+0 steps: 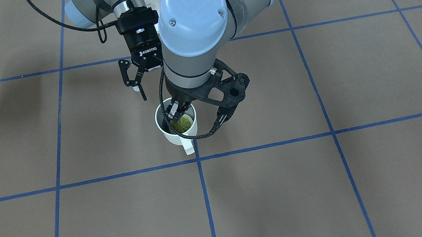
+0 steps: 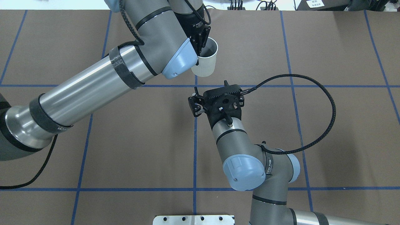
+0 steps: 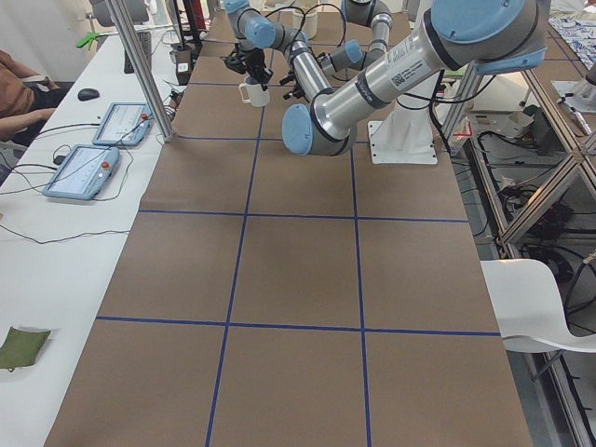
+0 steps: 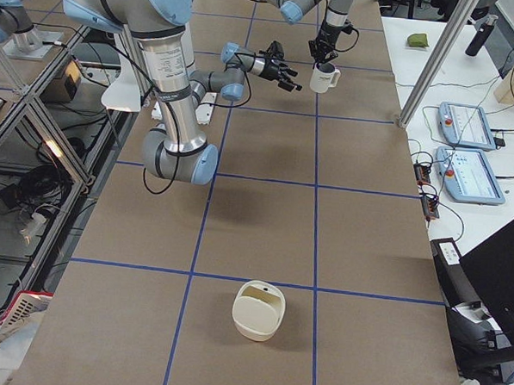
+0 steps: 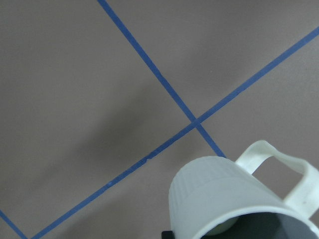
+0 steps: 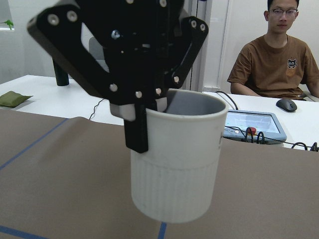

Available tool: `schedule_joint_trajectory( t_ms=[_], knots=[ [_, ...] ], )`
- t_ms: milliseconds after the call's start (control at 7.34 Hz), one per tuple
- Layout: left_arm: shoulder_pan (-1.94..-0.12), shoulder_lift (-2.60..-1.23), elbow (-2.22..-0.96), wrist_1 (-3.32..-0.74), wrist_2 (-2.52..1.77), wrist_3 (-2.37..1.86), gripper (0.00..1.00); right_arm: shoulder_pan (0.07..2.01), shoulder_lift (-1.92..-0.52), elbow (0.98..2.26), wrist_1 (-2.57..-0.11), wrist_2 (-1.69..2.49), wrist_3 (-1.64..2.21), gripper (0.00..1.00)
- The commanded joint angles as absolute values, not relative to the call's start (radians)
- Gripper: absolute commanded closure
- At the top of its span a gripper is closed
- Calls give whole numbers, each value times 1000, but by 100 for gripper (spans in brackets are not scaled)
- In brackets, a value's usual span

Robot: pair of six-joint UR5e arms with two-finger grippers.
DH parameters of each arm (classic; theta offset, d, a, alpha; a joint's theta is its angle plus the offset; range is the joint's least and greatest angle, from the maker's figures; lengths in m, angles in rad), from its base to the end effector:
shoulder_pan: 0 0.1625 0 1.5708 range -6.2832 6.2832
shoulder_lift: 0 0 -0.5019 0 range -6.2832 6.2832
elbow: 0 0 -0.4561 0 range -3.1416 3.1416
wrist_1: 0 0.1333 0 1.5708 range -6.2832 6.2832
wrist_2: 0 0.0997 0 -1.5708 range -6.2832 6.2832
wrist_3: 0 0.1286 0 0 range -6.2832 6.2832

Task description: Left arm hands cup to right arm to dump lemon

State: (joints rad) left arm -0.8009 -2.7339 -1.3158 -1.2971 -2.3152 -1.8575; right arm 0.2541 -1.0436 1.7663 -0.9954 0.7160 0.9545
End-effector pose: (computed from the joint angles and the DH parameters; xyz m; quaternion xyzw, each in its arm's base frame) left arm 0.5778 -0.6623 0.0190 -0.2603 0.3689 -0.3609 0.8161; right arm -0.6223 -0.3996 0.2213 0.5313 -0.3596 0.1159 0.7583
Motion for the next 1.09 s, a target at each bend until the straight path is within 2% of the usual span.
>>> schedule_joint_trajectory(
  t_ms=[0,681,953],
  knots=[
    [-767,-2723,-1373,-1270,-2326,-1858,100,253,-1045,1759,-971,712,957,2],
    [-758,-2709,-1405,-1250,-2325,-1858,100,255,-1048,1758,-971,712,956,2],
    [-755,-2668,-1475,-1238,-2327,-1858,100,255,-1048,1755,-971,710,954,2]
  ],
)
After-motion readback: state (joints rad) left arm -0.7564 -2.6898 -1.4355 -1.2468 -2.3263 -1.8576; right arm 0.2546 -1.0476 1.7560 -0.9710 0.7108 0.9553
